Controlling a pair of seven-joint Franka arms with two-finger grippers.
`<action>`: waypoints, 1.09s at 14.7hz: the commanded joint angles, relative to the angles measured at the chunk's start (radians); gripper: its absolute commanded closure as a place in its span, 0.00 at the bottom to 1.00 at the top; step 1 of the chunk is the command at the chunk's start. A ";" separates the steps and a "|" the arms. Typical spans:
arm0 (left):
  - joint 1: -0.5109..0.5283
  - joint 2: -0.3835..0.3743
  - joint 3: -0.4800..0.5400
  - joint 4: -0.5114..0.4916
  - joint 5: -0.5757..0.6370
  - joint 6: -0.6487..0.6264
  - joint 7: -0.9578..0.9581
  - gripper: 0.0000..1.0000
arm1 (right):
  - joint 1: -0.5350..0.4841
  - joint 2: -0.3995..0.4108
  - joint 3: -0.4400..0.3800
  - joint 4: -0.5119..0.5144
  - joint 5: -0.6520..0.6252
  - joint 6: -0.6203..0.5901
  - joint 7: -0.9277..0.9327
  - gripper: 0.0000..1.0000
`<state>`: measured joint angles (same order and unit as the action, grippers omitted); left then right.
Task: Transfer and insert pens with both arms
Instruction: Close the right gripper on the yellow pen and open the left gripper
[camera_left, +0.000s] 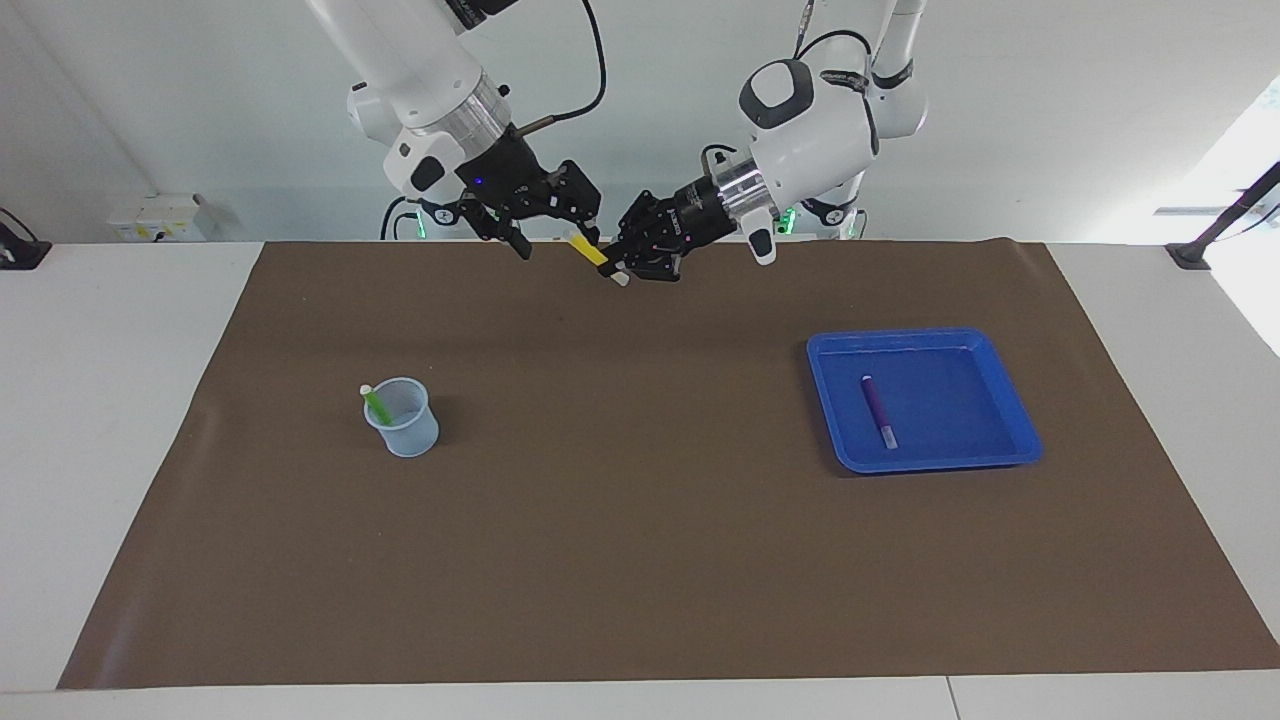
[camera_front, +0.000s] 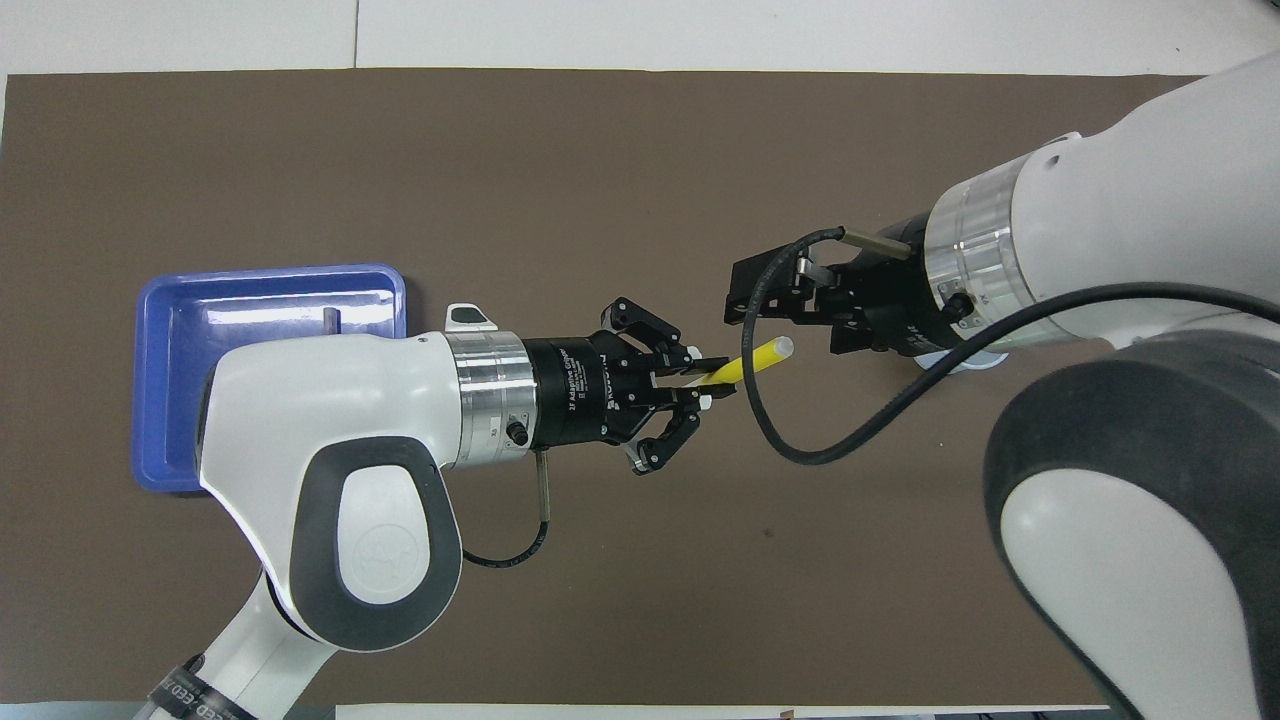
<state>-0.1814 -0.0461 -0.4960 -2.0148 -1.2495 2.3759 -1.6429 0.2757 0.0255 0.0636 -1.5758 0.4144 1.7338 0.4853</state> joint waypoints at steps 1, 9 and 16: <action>-0.021 -0.043 0.013 -0.041 -0.039 0.037 -0.009 1.00 | 0.000 -0.019 -0.001 -0.039 0.015 0.033 0.012 0.08; -0.021 -0.047 0.013 -0.051 -0.062 0.058 -0.009 1.00 | 0.017 -0.027 0.001 -0.047 0.009 0.024 0.013 0.23; -0.021 -0.047 0.013 -0.053 -0.080 0.068 -0.009 1.00 | 0.020 -0.025 0.001 -0.044 0.006 0.032 0.010 1.00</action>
<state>-0.1876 -0.0523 -0.4950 -2.0286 -1.2983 2.4191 -1.6439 0.2947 0.0211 0.0635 -1.5955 0.4142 1.7464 0.4854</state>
